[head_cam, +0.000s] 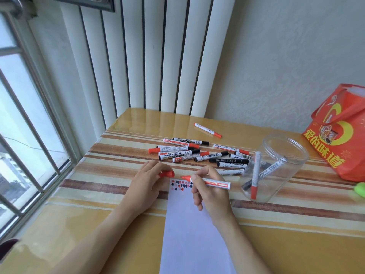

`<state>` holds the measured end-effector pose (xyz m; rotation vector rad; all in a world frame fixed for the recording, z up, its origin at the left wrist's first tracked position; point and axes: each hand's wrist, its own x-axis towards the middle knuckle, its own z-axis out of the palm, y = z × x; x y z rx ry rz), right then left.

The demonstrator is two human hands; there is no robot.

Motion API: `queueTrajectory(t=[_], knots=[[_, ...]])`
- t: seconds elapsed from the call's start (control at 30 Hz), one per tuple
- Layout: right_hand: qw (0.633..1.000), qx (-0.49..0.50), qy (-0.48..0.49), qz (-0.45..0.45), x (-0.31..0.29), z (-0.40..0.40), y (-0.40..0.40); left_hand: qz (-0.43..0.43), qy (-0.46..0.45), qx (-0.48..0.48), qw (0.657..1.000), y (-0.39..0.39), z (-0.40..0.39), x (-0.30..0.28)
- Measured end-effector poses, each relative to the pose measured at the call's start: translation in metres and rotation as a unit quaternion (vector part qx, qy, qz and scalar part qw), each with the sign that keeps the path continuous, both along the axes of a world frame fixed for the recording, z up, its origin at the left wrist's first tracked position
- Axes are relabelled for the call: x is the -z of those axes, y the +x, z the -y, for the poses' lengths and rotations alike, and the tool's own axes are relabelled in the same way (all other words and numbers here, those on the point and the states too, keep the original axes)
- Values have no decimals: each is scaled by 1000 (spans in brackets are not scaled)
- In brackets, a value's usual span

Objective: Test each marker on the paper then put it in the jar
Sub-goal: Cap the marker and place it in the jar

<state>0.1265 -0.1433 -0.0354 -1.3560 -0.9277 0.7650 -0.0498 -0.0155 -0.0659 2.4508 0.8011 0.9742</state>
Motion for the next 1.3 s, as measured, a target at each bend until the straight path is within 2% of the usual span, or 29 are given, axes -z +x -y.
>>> queueTrajectory(t=[0.2, 0.33, 0.43, 0.53, 0.63, 0.73, 0.83, 0.93, 1.1, 1.3], knots=[[1000, -21, 7, 12, 3, -2, -5, 14, -1, 45, 999, 0, 6, -8], [996, -78, -9, 30, 3, -5, -9, -1, 11, 89, 996, 2, 10, -8], [994, -106, -9, -18, -4, -2, -9, 20, -8, 70, 997, 0, 9, -6], [997, -61, -18, -37, -6, 0, -2, 25, -16, 67, 997, -1, 10, -8], [999, -12, -14, 40, -3, 0, 9, 13, -21, 79, 997, -1, 10, -9], [989, -12, -9, 150, -3, 2, 20, -4, -28, 50, 998, 0, 8, -3], [937, -26, 15, 348, 4, 4, 24, -24, -1, 29, 999, 4, 5, 3], [901, -26, 30, 432, 11, -1, 19, -37, 34, 39, 998, 7, 3, 3], [876, -1, 51, 480, 19, -7, 17, -50, 60, 44, 996, 5, -2, 6], [892, -11, 71, 446, 20, -3, 14, -30, 83, 71, 994, 4, -2, 7]])
